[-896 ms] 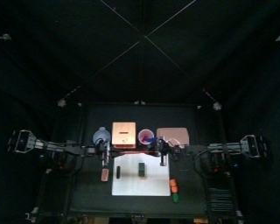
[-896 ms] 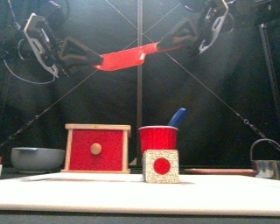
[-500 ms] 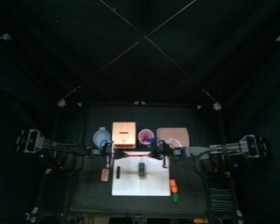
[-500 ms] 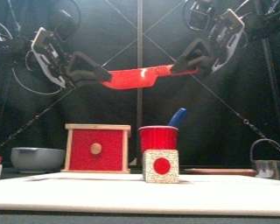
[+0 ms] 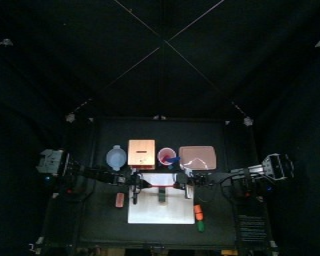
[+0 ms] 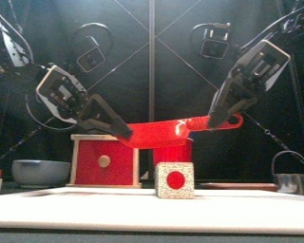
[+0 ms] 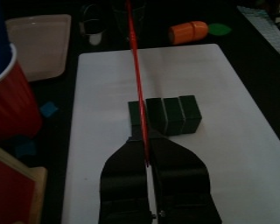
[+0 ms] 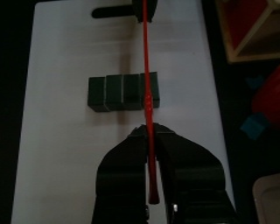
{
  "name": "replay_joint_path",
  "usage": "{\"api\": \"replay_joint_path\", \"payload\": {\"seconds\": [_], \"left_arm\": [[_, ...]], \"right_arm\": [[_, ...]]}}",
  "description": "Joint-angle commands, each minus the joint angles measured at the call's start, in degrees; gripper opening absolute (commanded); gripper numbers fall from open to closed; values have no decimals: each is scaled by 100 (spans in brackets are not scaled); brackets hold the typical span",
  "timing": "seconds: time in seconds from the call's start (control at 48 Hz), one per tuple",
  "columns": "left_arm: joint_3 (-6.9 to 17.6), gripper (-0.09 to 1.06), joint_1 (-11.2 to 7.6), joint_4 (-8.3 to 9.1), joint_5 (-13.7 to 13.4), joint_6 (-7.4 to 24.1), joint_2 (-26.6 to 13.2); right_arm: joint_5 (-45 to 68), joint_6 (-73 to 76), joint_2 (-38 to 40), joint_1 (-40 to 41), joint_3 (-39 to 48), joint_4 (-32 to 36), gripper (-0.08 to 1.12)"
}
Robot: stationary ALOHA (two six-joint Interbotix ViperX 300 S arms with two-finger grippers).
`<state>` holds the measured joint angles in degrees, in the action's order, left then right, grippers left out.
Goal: Cut the sushi into 4 pieces with the knife
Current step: Cut the sushi into 4 pieces
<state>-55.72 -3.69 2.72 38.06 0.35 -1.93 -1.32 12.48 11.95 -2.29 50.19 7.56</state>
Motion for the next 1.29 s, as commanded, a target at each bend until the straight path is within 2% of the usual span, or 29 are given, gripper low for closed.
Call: {"api": "replay_joint_path", "payload": {"seconds": [0.021,0.917,1.104,1.292], "left_arm": [[334,8,-70,-35,70,0,18],[448,8,-35,-220,18,0,-703],[466,8,-35,-237,-114,0,-817],[527,8,-26,-413,-334,9,-1090]], "right_arm": [[62,0,0,35,-123,-9,16],[62,0,-501,44,-229,-9,16],[62,0,-765,62,-237,-9,16],[62,9,-1257,79,-343,-9,16]]}}
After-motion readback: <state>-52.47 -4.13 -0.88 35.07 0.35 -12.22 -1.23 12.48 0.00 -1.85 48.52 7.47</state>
